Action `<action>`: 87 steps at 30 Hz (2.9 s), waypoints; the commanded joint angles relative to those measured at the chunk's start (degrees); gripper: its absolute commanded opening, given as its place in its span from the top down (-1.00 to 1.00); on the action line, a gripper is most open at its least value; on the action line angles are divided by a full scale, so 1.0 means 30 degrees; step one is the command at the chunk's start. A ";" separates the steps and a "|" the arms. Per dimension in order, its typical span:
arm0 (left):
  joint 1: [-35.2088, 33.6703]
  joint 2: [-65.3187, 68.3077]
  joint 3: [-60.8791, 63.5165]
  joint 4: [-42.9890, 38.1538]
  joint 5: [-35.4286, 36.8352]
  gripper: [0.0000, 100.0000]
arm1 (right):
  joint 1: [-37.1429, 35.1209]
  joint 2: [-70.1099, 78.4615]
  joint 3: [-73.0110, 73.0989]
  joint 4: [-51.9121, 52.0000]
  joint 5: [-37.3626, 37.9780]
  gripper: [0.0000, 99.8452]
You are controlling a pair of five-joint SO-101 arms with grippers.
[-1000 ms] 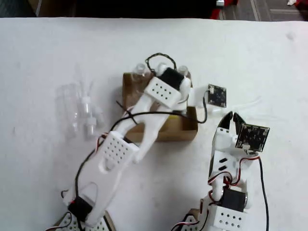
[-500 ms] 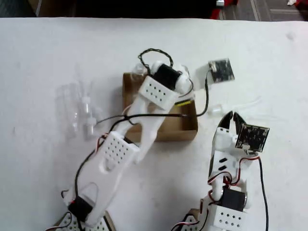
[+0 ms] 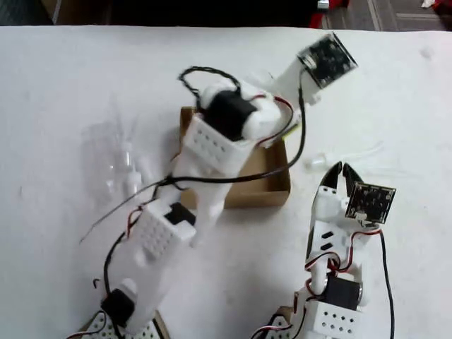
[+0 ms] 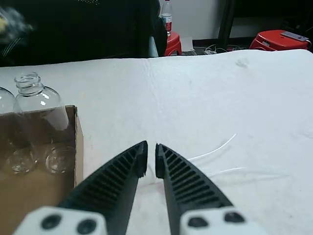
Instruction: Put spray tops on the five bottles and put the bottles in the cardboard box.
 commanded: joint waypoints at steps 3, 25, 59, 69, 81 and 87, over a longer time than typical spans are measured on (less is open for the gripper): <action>0.0220 -0.3912 -0.0586 0.0176 0.1231 0.92 | -0.0073 -0.0103 0.0000 -0.0454 0.0264 0.96; 0.0073 -1.1707 0.2022 0.0205 0.5685 0.95 | -0.0190 -0.0103 0.0059 -0.0454 0.0264 0.96; -0.2388 -3.1575 3.5751 -1.3392 0.5568 0.94 | -0.0747 -0.0161 0.0527 -0.0747 0.0352 0.96; -0.3766 -3.5355 4.6095 -2.4498 0.2139 0.95 | -0.0864 -0.0132 0.0527 -0.0747 0.1436 0.96; -0.3971 -3.7172 5.3949 -3.5692 0.3780 0.95 | -0.1363 -0.0103 0.0527 -0.0718 0.1582 0.96; -0.4938 -3.6967 5.3949 -3.5897 0.6418 0.95 | -0.1392 -0.0103 0.0527 -0.0630 0.1582 0.96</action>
